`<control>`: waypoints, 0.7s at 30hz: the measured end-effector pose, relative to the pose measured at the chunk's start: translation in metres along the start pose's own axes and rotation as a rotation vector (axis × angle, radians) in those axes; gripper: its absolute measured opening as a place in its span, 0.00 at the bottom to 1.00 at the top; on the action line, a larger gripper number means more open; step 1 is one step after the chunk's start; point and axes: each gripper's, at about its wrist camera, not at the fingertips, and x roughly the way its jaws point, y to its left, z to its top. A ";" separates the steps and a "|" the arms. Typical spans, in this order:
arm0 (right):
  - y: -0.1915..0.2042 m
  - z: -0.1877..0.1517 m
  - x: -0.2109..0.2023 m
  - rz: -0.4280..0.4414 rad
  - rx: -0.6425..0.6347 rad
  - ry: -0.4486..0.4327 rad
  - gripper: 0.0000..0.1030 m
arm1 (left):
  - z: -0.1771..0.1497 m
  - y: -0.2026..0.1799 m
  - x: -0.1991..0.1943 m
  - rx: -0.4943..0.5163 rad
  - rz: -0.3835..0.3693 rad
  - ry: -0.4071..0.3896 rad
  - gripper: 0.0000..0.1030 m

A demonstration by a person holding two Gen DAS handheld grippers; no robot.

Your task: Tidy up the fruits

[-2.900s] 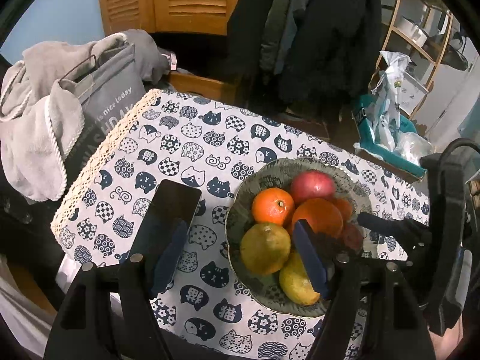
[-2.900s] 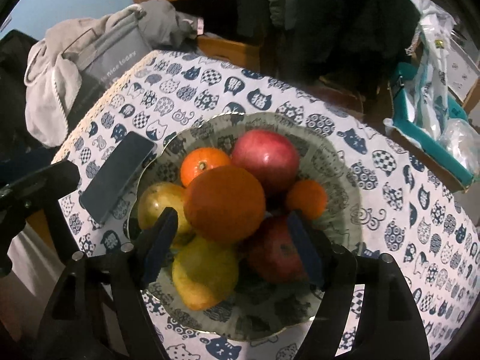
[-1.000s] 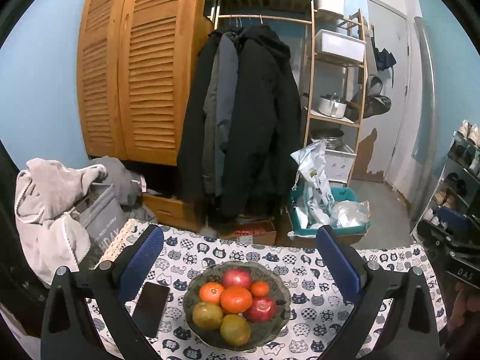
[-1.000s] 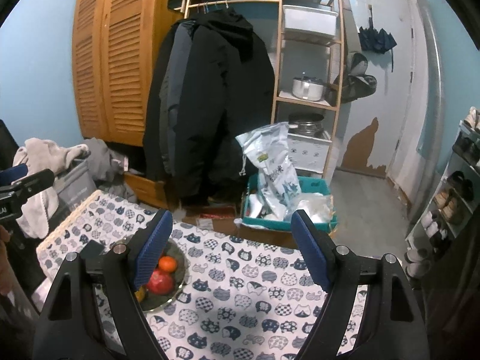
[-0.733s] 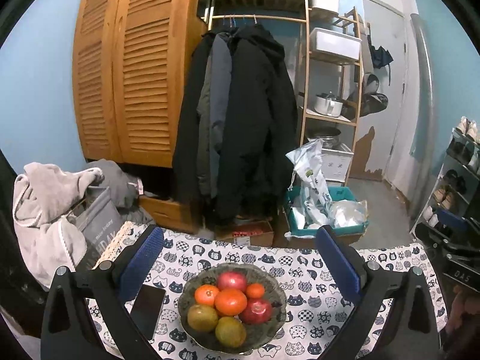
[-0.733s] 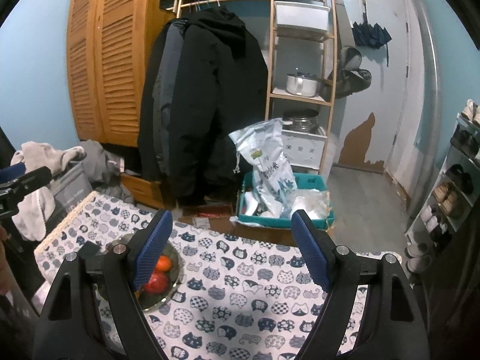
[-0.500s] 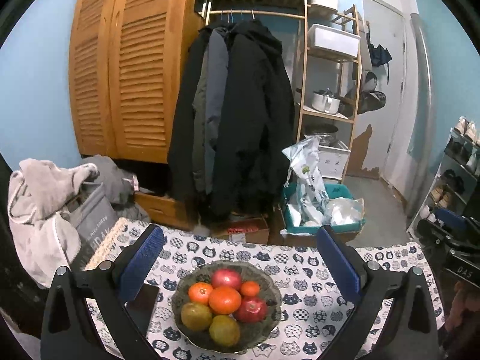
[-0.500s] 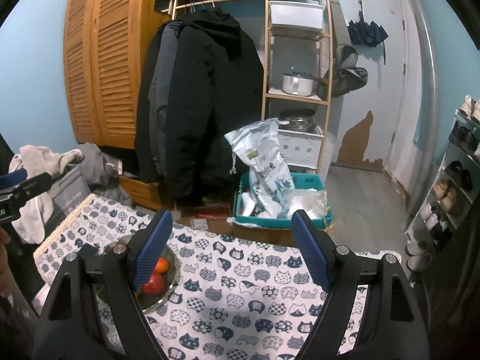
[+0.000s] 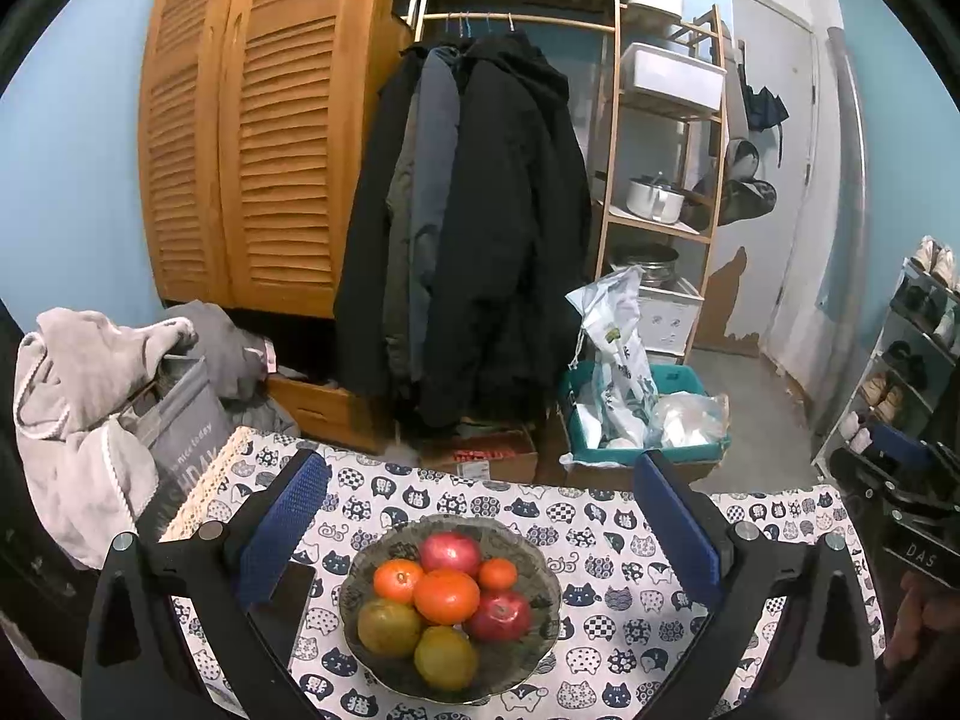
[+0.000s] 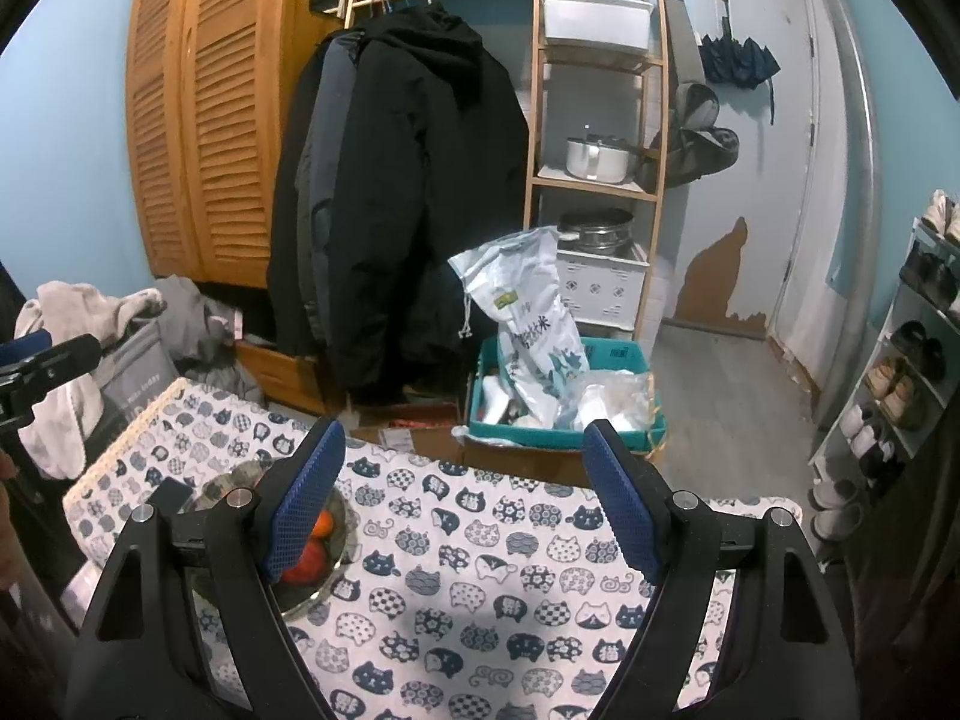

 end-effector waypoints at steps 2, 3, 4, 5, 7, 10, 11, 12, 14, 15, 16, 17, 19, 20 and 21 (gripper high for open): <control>0.000 0.000 0.000 0.001 -0.002 0.001 0.78 | 0.000 0.000 -0.002 0.003 0.004 -0.004 0.99; 0.001 0.000 0.000 -0.001 -0.003 0.000 0.78 | -0.001 0.000 -0.002 0.003 0.004 -0.006 0.99; 0.000 0.000 0.000 -0.002 -0.001 0.000 0.78 | -0.001 0.001 -0.003 0.003 0.005 -0.006 0.99; 0.000 -0.001 0.000 -0.003 -0.002 0.001 0.78 | -0.001 0.001 -0.003 0.001 0.006 -0.007 0.99; 0.001 0.000 0.000 0.000 -0.002 0.000 0.78 | -0.001 0.002 -0.003 0.000 0.006 -0.006 0.99; 0.001 -0.001 0.000 0.000 -0.011 -0.004 0.78 | -0.002 0.002 -0.003 0.003 0.007 -0.008 0.99; 0.001 -0.002 0.000 -0.001 -0.014 -0.005 0.78 | -0.002 0.002 -0.003 0.004 0.009 -0.008 0.99; 0.001 -0.002 0.000 -0.002 -0.017 -0.004 0.78 | -0.002 0.002 -0.004 0.005 0.011 -0.008 0.99; 0.001 -0.001 0.000 -0.001 -0.016 -0.005 0.78 | -0.002 0.002 -0.005 0.007 0.013 -0.007 0.99; 0.001 -0.001 0.000 -0.002 -0.016 -0.004 0.78 | -0.002 0.002 -0.005 0.006 0.014 -0.008 0.99; 0.001 -0.001 0.000 -0.001 -0.017 -0.004 0.78 | -0.001 0.002 -0.005 0.006 0.015 -0.008 0.99; 0.002 -0.001 0.000 -0.001 -0.019 -0.005 0.78 | -0.001 0.003 -0.005 0.005 0.016 -0.008 0.99; 0.002 -0.001 0.001 -0.009 -0.024 -0.003 0.78 | -0.001 0.003 -0.005 0.004 0.014 -0.008 0.99; 0.002 -0.001 0.001 -0.015 -0.029 -0.002 0.78 | -0.001 0.003 -0.005 0.004 0.014 -0.007 0.99; 0.001 -0.002 0.002 -0.022 -0.032 -0.002 0.78 | -0.001 0.003 -0.005 0.005 0.015 -0.005 0.99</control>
